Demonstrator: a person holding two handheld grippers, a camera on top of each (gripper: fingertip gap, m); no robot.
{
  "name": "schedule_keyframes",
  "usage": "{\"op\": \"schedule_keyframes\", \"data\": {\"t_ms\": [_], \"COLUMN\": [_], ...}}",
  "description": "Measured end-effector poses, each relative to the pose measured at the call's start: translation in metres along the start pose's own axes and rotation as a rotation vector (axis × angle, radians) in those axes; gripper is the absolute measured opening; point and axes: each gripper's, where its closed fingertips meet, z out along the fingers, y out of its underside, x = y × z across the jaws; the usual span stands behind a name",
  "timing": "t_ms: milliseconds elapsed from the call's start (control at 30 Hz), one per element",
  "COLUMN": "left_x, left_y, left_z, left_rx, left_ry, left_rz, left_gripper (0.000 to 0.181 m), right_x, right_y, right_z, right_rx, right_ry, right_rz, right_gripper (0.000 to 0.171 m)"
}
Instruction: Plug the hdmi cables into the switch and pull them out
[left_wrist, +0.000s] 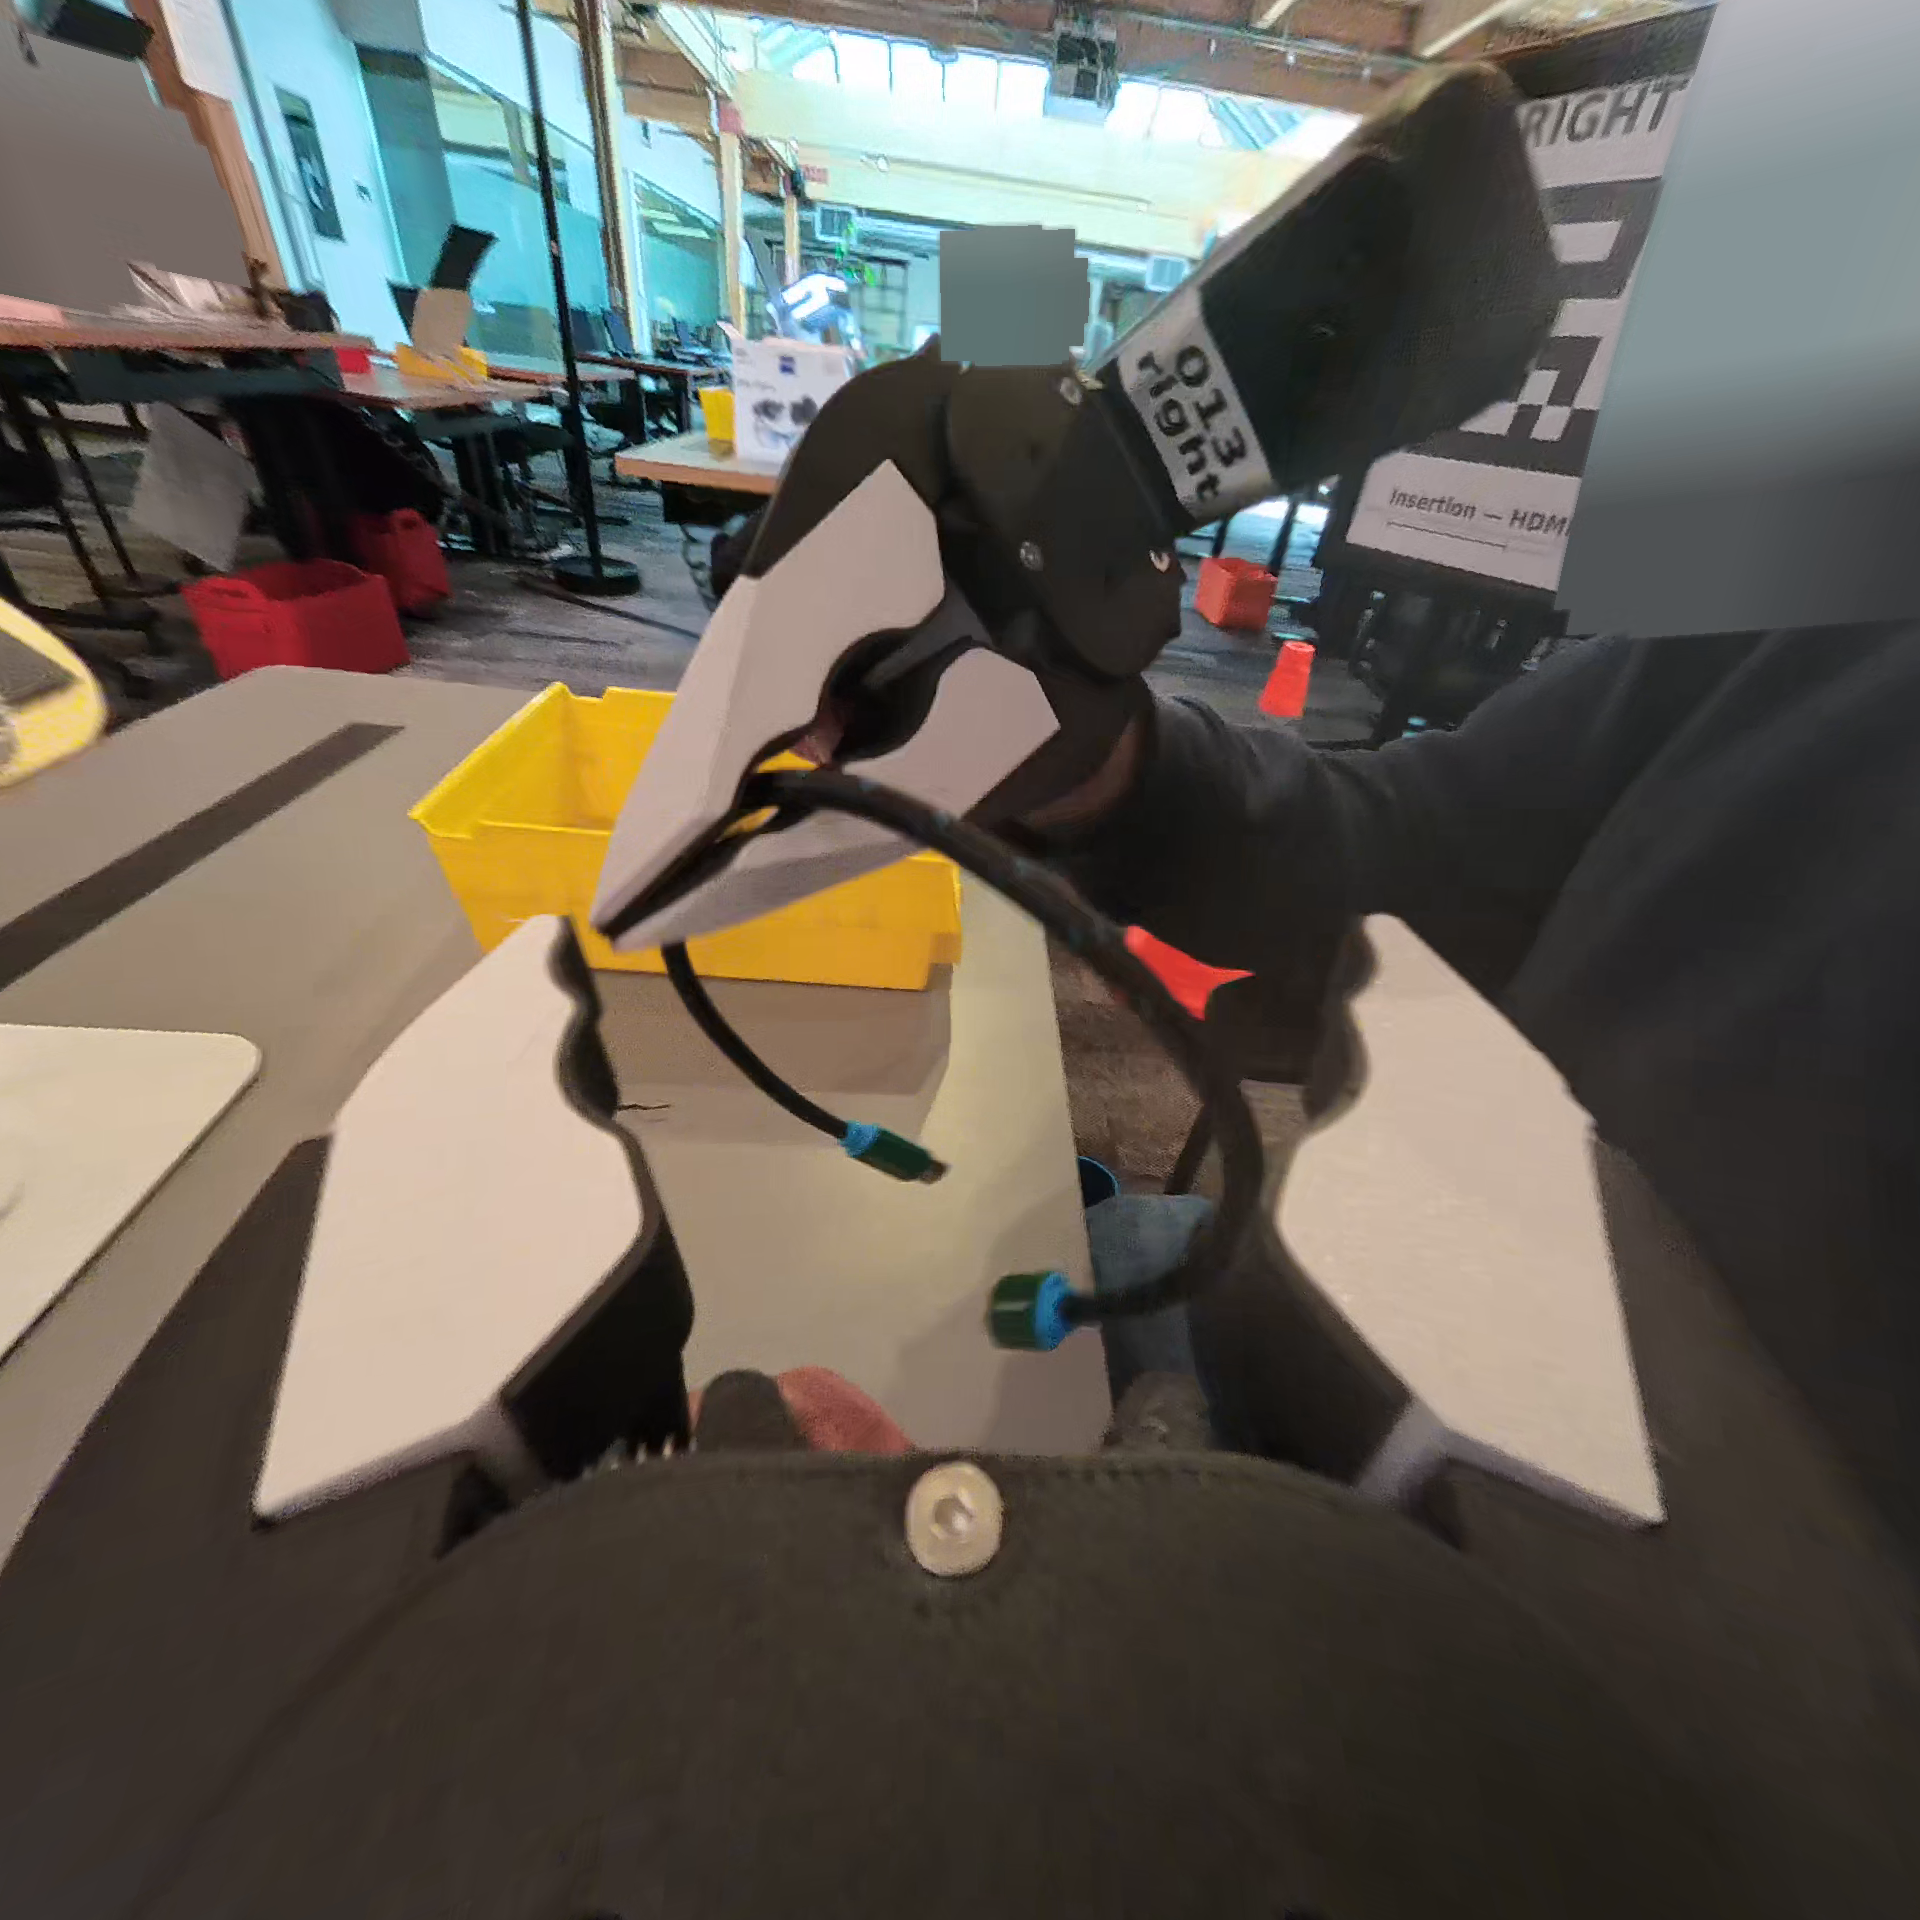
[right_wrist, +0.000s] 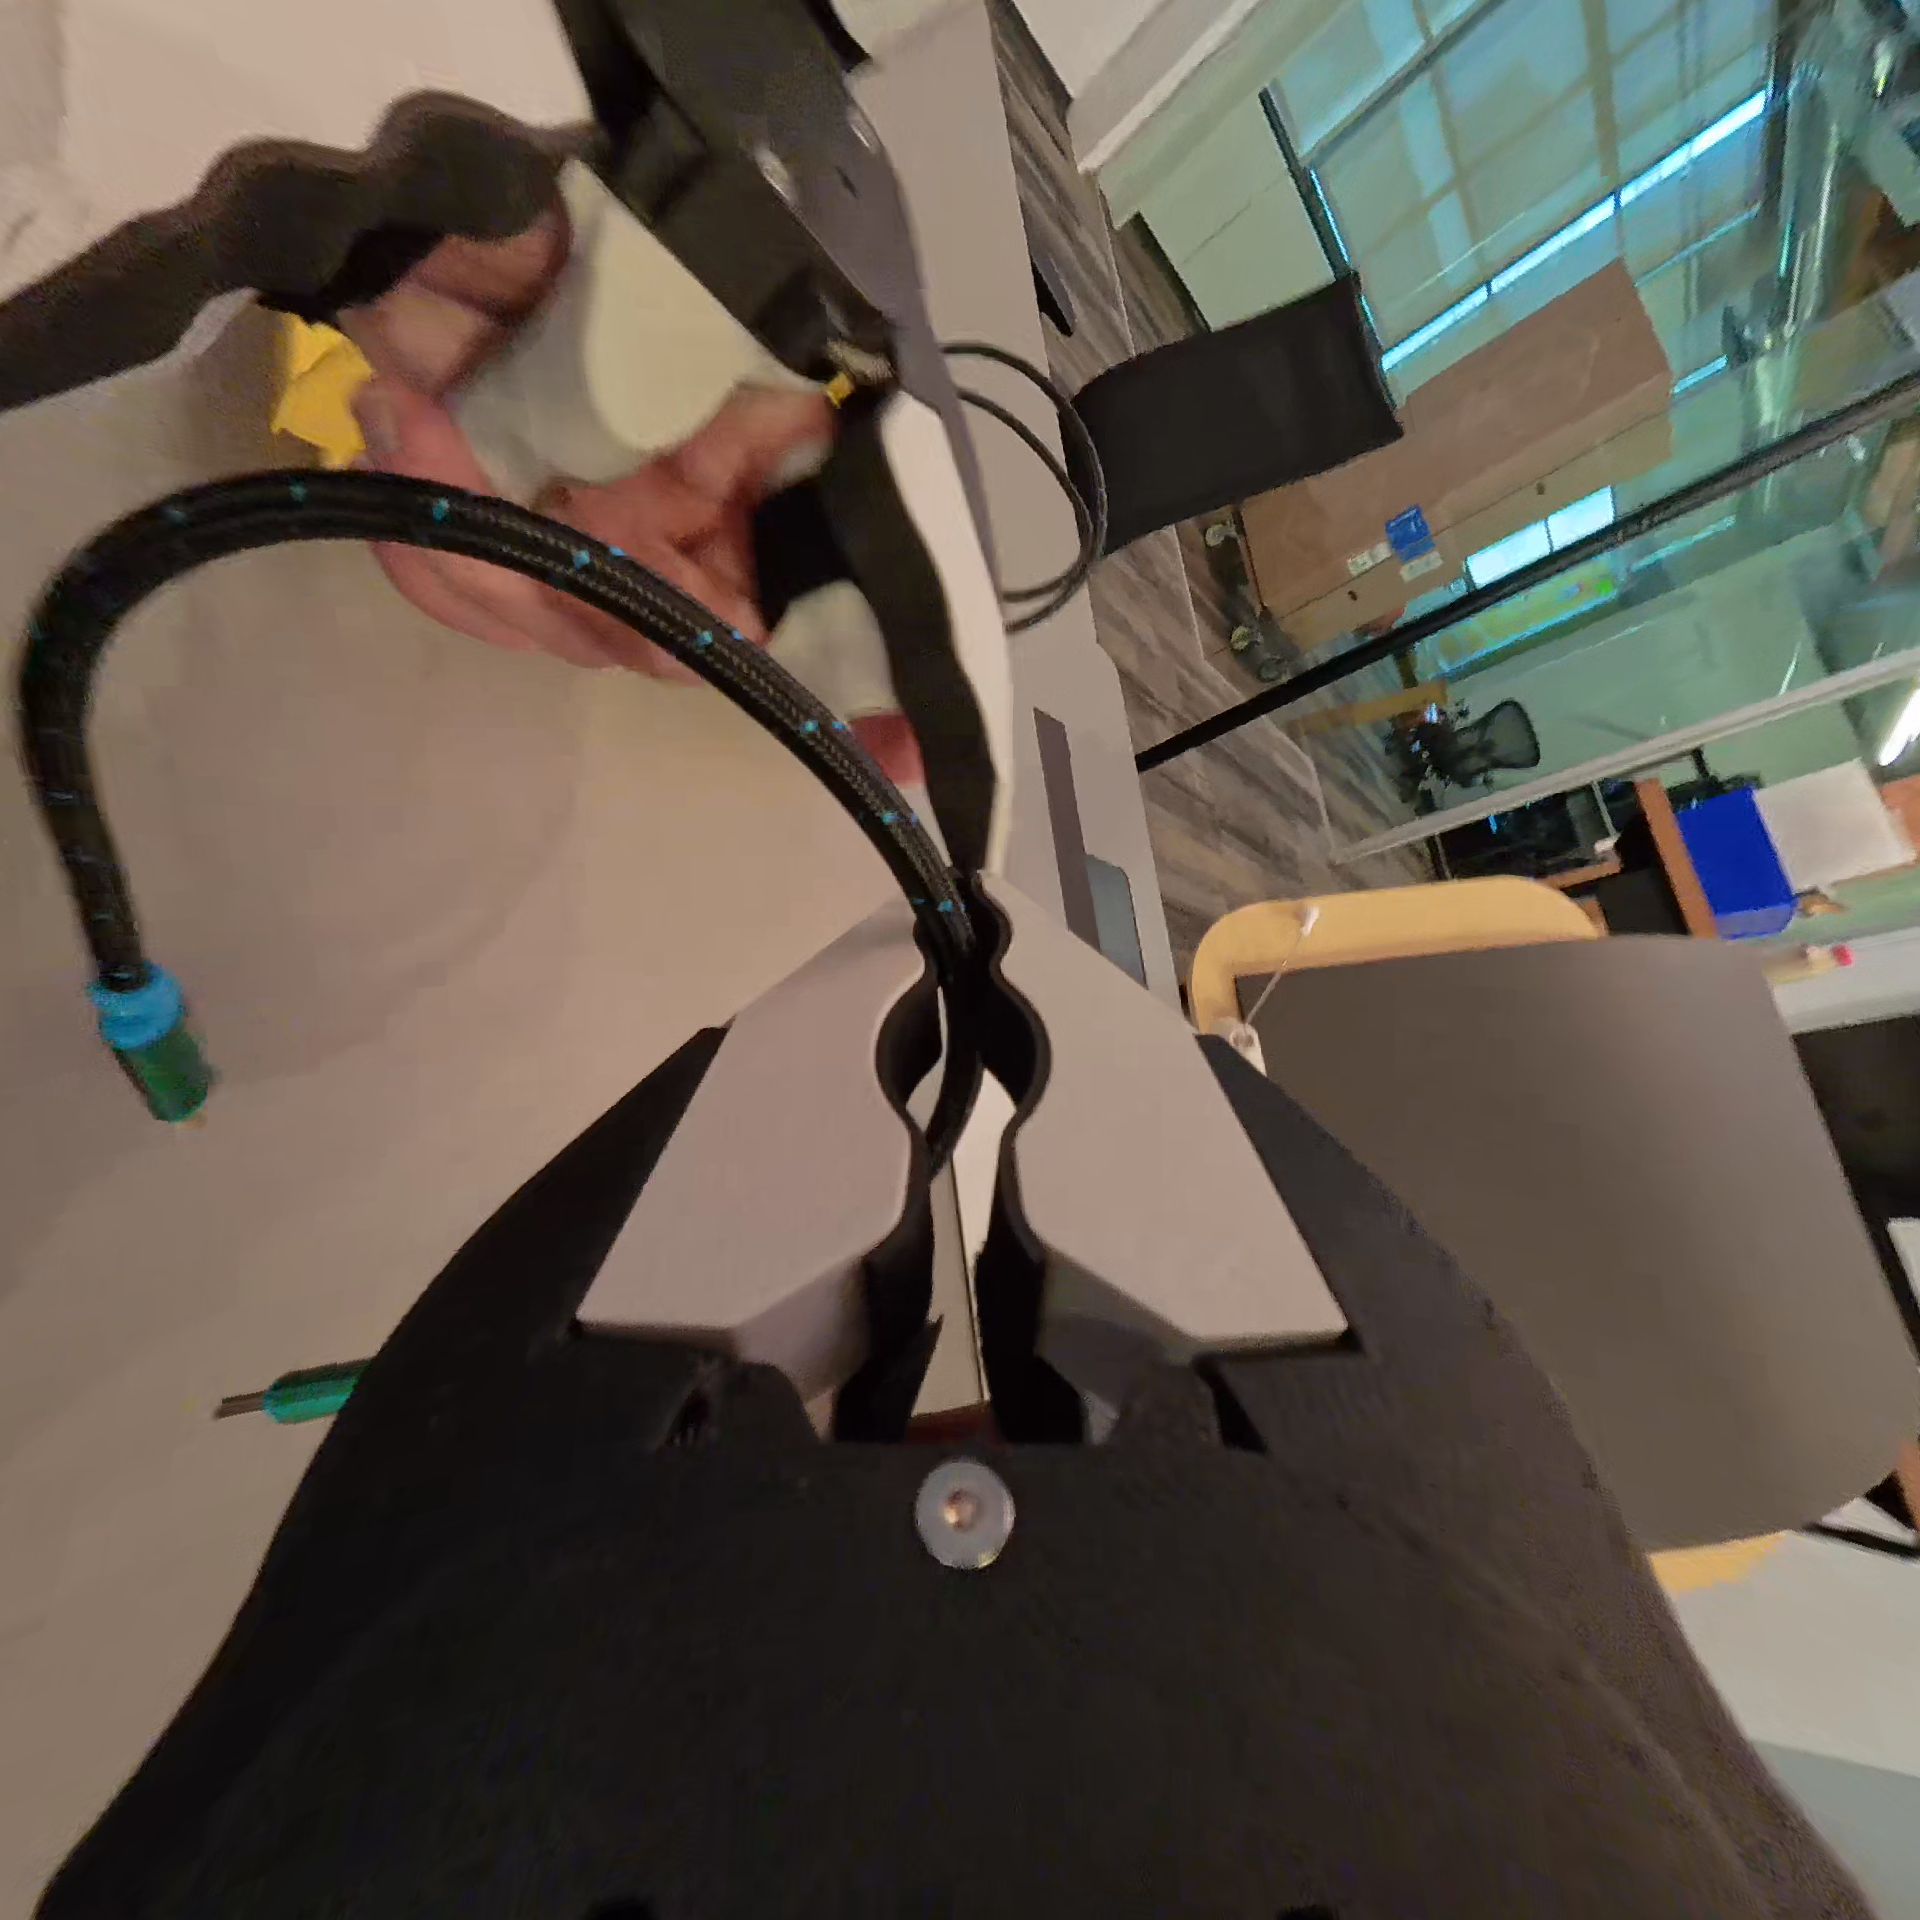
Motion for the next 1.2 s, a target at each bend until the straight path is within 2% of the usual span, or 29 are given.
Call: {"op": "schedule_keyframes", "data": {"t_ms": [133,367,500,633,833,967,1067,1200], "left_x": [0.008,0.026,0.033,0.034,0.024,0.013,0.009,0.008], "left_y": [0.020,0.026,0.027,0.022,0.019,0.022,0.025,0.027], "left_z": [0.019,0.030,0.036,0.037,0.040,0.040,0.042,0.041], "left_rx": [-0.087,-0.076,-0.072,-0.013,0.035,0.036,0.028,0.033], "left_ry": [0.043,0.104,0.123,0.139,0.084,0.041,0.019,0.021], "left_rz": [0.024,0.147,0.224,0.198,0.157,0.116,0.118,0.085], "left_gripper": [0.146,0.144,0.114,0.100,0.076,0.037,0.020,0.014], "right_x": [-0.013,-0.029,-0.033,-0.031,-0.024,-0.014,-0.011,-0.010], "right_y": [-0.027,-0.061,-0.071,-0.075,-0.070,-0.059,-0.053,-0.050], "right_z": [0.004,-0.002,-0.006,-0.012,-0.014,-0.013,-0.012,-0.011], "right_rx": [0.069,0.274,0.335,0.384,0.368,0.297,0.279,0.259], "right_ry": [-0.034,-0.171,-0.213,-0.230,-0.189,-0.113,-0.099,-0.095], "right_rz": [-0.038,0.083,0.121,0.174,0.183,0.146,0.148,0.146], "right_gripper": [0.000,0.000,0.000,0.000,0.000,0.000,0.000,0.000]}}
